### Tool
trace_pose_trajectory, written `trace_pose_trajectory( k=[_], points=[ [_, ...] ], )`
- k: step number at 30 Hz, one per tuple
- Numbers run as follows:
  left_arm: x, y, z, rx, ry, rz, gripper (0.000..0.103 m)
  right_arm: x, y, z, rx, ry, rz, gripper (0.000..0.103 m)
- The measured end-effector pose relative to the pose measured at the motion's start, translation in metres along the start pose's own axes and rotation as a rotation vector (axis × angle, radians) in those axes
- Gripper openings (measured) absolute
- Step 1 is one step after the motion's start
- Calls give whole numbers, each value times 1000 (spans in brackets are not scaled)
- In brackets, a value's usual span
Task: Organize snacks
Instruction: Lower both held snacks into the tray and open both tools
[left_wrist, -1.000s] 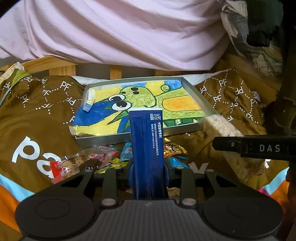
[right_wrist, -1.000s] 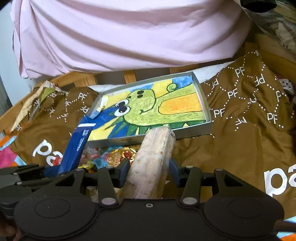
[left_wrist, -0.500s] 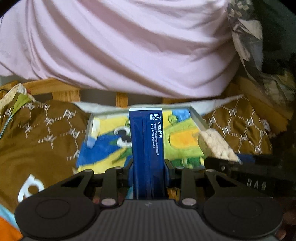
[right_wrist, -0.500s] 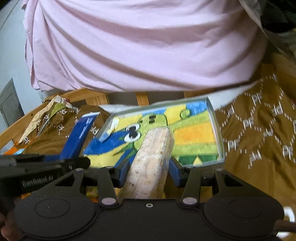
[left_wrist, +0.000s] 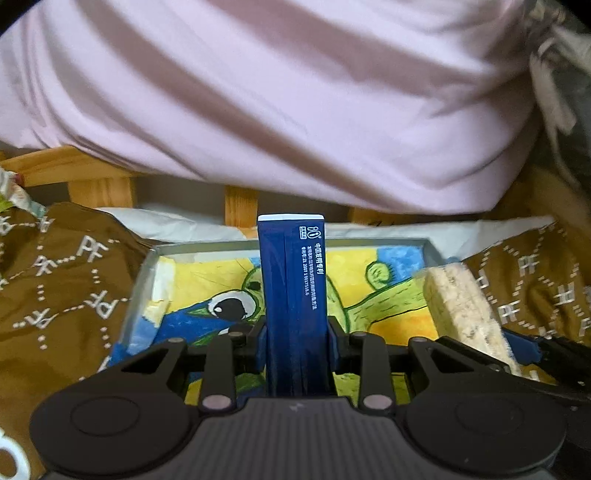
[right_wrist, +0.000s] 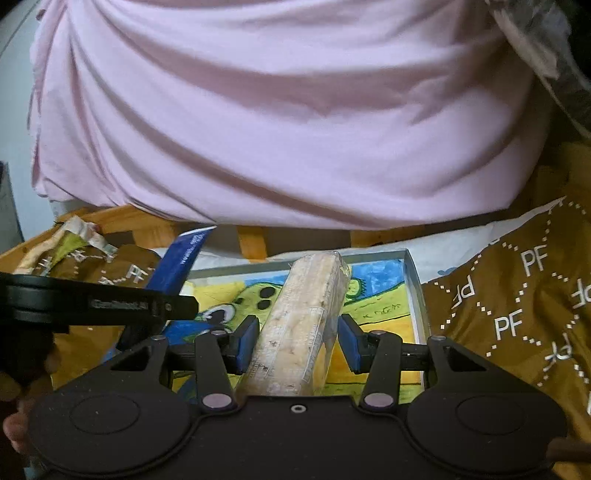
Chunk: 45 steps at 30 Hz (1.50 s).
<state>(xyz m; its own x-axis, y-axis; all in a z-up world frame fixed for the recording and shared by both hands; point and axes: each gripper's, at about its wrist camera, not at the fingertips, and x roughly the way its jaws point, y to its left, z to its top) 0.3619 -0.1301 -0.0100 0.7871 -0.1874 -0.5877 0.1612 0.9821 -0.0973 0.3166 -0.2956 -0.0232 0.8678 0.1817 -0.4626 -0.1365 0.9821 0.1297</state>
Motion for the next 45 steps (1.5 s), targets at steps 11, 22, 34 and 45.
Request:
trace_pose_trajectory(
  k=[11, 22, 34, 45],
  points=[
    [60, -11, -17, 26, 108, 22, 34, 49, -27, -26, 22, 134, -78, 49],
    [60, -5, -16, -24, 121, 19, 49, 51, -28, -30, 9, 129, -82, 66],
    [-25, 23, -13, -85, -74, 93, 97, -6, -10, -17, -29, 5, -76, 99],
    [-115, 39, -34, -90, -201, 140, 102, -88, 22, -17, -87, -159, -100, 102]
  ],
)
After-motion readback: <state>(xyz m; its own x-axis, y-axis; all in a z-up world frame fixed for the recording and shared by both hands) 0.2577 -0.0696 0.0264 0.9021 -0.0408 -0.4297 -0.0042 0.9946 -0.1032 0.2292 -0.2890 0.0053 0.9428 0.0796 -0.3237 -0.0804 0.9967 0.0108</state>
